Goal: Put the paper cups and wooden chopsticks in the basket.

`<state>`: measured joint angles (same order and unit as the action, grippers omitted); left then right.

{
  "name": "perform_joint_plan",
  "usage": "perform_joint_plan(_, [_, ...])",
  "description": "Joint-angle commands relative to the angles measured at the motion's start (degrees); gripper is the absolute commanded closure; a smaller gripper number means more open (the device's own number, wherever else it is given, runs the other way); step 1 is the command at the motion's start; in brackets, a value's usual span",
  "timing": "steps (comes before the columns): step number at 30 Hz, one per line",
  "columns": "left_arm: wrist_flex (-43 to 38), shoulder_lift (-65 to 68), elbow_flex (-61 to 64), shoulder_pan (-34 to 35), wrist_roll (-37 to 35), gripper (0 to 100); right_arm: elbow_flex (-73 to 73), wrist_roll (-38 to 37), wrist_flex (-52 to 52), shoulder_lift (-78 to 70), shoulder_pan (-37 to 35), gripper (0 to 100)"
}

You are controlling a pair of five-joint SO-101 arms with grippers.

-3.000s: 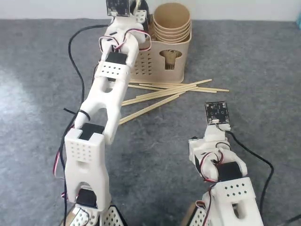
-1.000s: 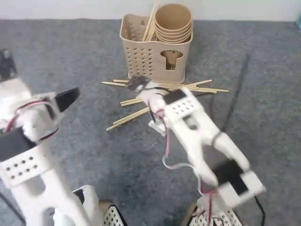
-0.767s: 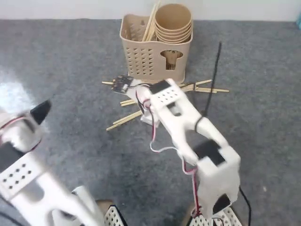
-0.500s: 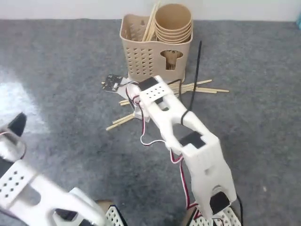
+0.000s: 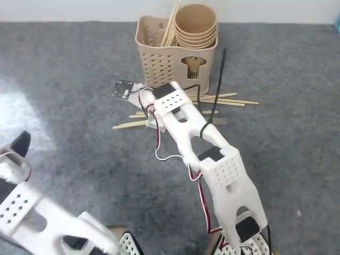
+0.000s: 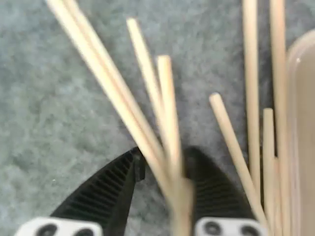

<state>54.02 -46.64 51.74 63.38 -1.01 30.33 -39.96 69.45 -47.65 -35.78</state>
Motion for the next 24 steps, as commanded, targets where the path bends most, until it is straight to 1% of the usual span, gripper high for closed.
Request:
perform_joint_plan(1, [-1.1,-1.6,-0.6,0.4,0.6,55,0.6,-0.7,5.2,0.5,-0.2,97.3])
perform_joint_plan(2, [-1.1,-1.6,-0.6,0.4,0.6,55,1.1,-0.6,6.7,1.0,-0.3,99.2])
perform_joint_plan(5, [-1.1,-1.6,-0.6,0.4,0.6,55,4.2,0.2,11.8,3.6,-0.3,99.1])
perform_joint_plan(9, [-1.1,-1.6,-0.6,0.4,0.6,55,8.0,9.3,16.1,8.0,0.2,99.1])
perform_joint_plan(11, [-1.1,-1.6,-0.6,0.4,0.6,55,9.1,11.3,18.3,10.8,0.2,99.1])
perform_joint_plan(15, [-1.1,-1.6,-0.6,0.4,0.6,55,11.0,13.2,21.2,17.4,0.7,99.1])
perform_joint_plan(24, [-1.1,-1.6,0.5,0.2,0.5,55,12.5,13.6,19.6,34.9,3.6,99.1])
